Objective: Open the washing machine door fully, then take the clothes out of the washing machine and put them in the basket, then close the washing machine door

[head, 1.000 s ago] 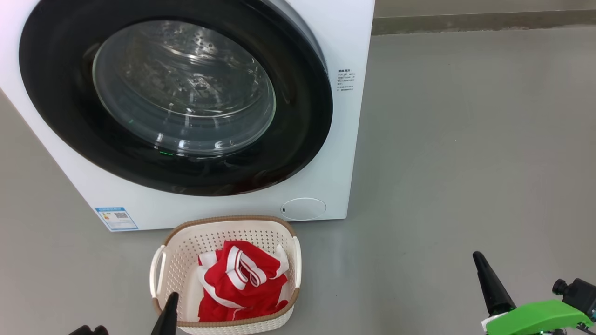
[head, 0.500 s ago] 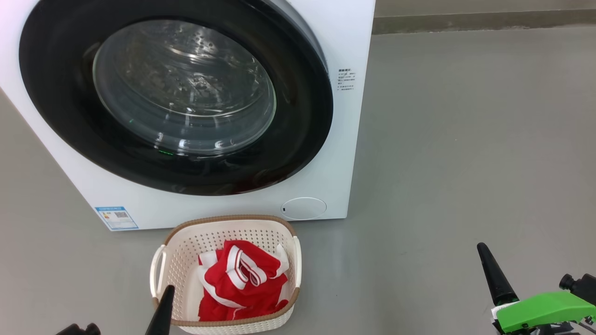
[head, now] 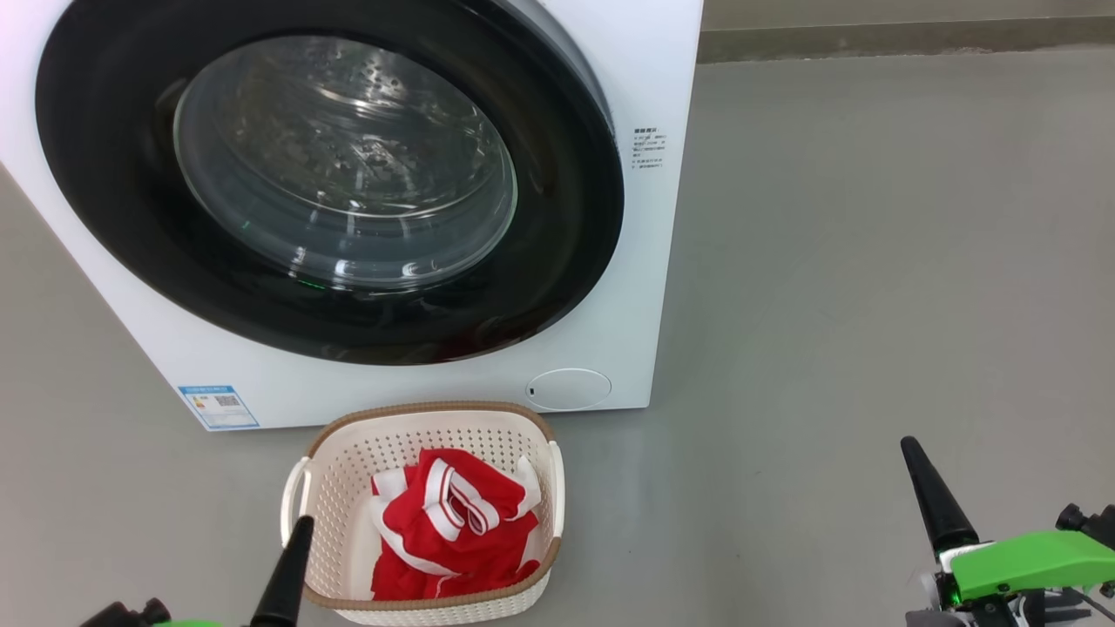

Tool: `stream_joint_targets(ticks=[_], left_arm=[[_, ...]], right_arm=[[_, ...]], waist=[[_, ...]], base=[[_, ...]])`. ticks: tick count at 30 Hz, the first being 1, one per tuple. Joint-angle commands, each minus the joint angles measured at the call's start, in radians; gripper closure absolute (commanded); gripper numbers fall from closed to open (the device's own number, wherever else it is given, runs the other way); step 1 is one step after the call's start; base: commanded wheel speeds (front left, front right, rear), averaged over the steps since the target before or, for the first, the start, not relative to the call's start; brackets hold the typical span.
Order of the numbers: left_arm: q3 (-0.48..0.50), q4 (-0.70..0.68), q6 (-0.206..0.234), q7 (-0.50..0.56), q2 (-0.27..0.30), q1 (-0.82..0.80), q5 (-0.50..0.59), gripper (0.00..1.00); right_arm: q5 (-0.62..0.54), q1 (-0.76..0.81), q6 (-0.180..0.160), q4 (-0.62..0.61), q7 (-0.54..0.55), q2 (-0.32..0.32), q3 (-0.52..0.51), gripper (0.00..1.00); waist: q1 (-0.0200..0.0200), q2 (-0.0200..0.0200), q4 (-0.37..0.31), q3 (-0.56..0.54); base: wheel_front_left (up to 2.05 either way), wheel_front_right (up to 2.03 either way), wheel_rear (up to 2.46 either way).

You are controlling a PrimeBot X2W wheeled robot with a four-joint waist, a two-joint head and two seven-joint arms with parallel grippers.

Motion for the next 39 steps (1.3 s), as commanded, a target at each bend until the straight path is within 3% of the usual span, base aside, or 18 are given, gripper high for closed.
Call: stream_joint_targets(ticks=[1,23,39], left_arm=[[0.039,-0.016,-0.015,0.009,0.006,-0.055,-0.032,1.0],[0.111,0.002,-0.067,0.067,-0.011,-0.095,-0.27,1.0],[0.117,0.002,-0.068,0.072,-0.014,-0.096,-0.27,1.0]], right_arm=[[0.033,-0.055,-0.001,-0.024,0.006,-0.016,0.01,1.0],[0.282,-0.106,-0.001,-0.01,0.052,-0.02,-0.012,1.0],[0.281,-0.107,-0.001,-0.01,0.056,-0.016,-0.018,1.0]], waist=[[0.0,0.0,0.0,0.0],[-0.0001,0.0,0.002,0.002],[-0.0001,0.0,0.002,0.002]], base=[[0.0,0.0,0.0],[0.0,0.0,0.0],[0.0,0.0,0.0]])
